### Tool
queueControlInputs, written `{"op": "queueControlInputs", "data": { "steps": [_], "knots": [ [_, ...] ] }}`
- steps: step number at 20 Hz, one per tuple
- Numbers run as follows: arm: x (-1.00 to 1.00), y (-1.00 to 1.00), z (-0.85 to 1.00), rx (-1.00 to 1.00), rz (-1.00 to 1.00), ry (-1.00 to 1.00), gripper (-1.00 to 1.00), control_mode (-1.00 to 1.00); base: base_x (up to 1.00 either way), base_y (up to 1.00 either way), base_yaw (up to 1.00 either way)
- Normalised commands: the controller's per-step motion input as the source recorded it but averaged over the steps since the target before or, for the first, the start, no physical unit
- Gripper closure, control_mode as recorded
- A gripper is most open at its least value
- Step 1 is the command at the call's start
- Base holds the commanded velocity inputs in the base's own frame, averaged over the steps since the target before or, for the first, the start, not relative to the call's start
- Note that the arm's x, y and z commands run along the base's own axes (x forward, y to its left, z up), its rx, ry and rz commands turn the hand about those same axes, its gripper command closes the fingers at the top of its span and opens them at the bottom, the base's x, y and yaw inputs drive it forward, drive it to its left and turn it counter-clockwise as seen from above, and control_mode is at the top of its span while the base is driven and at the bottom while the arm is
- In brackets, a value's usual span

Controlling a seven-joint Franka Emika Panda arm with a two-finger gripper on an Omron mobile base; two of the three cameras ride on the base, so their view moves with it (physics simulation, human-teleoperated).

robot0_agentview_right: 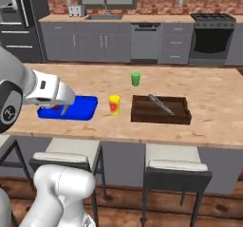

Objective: Gather the tomato and garlic from the fridge and place them on a tray on the dining counter. Then gather the fish and chicken drumstick from the fridge and place them on the other tray.

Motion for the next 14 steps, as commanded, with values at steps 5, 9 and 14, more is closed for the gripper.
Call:
{"op": "queueControlInputs", "data": {
  "steps": [5,9,14],
  "knots": [
    [0.0,0.0,0.0,0.0,0.0,0.0,1.0,1.0,0.11,0.0,0.22],
    [0.0,0.0,0.0,0.0,0.0,0.0,1.0,1.0,0.07,0.28,0.0],
    [0.0,0.0,0.0,0.0,0.0,0.0,1.0,1.0,0.04,0.65,0.01]
  ]
}}
